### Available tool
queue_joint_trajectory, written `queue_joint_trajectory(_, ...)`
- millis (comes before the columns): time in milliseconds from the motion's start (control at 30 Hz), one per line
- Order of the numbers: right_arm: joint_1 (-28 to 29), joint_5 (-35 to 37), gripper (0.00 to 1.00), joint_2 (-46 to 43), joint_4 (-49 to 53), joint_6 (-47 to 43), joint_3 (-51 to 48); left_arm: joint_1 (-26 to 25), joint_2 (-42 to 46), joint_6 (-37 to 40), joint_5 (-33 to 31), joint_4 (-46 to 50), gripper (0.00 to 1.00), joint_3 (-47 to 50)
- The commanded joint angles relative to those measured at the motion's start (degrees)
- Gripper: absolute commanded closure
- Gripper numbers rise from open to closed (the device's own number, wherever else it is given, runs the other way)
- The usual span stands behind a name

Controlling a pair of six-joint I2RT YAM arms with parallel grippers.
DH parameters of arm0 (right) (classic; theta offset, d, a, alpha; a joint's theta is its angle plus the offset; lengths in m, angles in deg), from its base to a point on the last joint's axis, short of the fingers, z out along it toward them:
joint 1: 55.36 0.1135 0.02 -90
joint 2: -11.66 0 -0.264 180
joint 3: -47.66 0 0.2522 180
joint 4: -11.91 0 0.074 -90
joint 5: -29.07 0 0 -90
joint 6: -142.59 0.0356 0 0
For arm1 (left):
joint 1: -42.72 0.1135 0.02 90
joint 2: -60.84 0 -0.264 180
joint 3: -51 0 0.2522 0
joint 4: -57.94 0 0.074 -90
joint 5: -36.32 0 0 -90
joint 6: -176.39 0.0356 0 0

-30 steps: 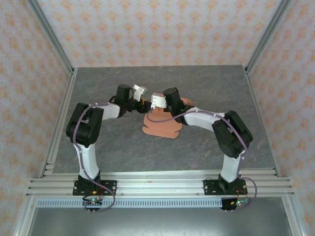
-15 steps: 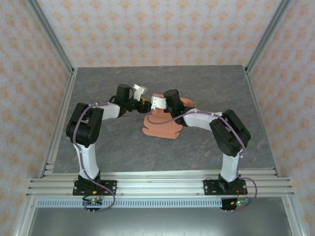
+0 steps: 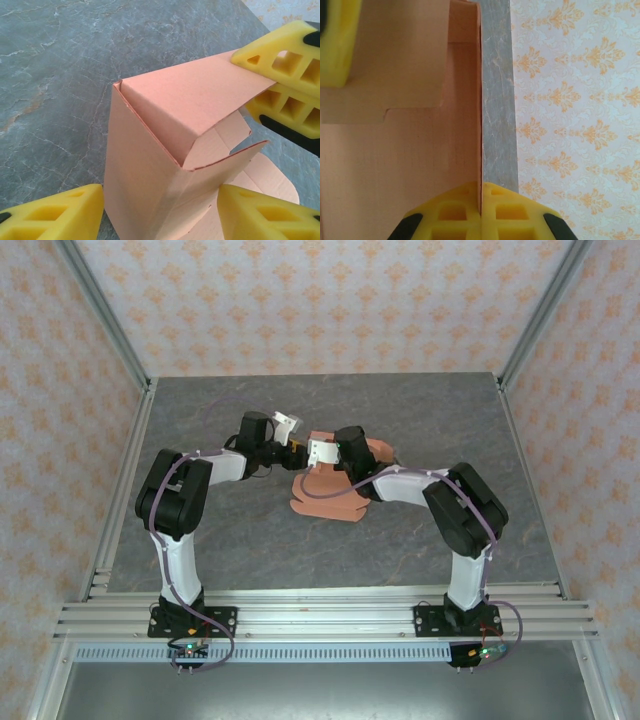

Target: Fold the paper box

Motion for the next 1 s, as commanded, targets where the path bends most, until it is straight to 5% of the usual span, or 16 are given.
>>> queue_joint_trajectory(0, 0.2, -0.9, 1.00, 0.6, -3.3, -1.1, -1.5, -0.9, 0.6, -0.6, -2.1, -0.4, 0.41, -1.4)
queue_joint_trajectory(467, 0.6, -0.8, 1.00, 0.7, -15.4, -4.1, -7.2, -2.6, 1.3, 1.6, -5.4, 1.7, 0.49, -1.6)
queue_joint_trajectory(967, 1.2, -2.6, 1.00, -2.4, -13.1, -1.1, -9.2, -4.2, 4.4, 4.2, -14.8, 3.3, 0.55, -0.1)
